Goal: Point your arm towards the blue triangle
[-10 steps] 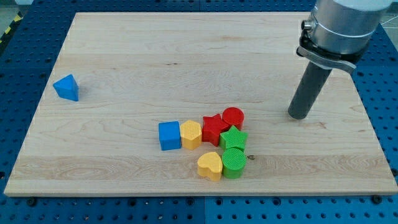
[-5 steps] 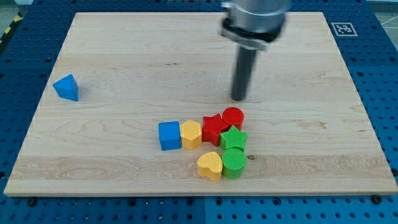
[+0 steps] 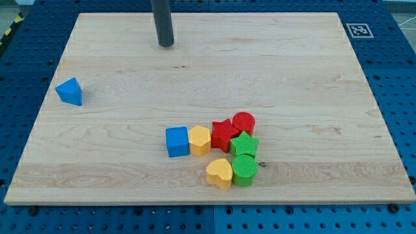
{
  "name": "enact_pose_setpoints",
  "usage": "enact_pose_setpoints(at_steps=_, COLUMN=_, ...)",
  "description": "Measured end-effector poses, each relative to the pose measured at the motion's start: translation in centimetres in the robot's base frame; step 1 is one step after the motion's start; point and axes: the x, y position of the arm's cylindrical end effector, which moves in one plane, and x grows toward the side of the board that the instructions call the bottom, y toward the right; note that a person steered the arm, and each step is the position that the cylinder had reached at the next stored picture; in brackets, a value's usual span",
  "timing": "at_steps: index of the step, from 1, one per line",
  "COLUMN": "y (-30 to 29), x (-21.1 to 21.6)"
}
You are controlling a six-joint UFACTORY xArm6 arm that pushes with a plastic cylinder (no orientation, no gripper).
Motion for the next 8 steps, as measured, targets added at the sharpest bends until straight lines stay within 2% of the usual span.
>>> enact_pose_setpoints(at_steps=1, y=-9.0, x=-0.1)
enact_pose_setpoints(at_steps=2, y=-9.8, x=-0.1)
enact_pose_setpoints(at_steps=3, y=-16.6, x=1.7)
enact_pose_setpoints(at_steps=4, y=-20.1, x=2.7)
enact_pose_setpoints(at_steps=6, y=-20.1, x=3.0)
enact_pose_setpoints(at_steps=8, y=-20.2, x=12.0)
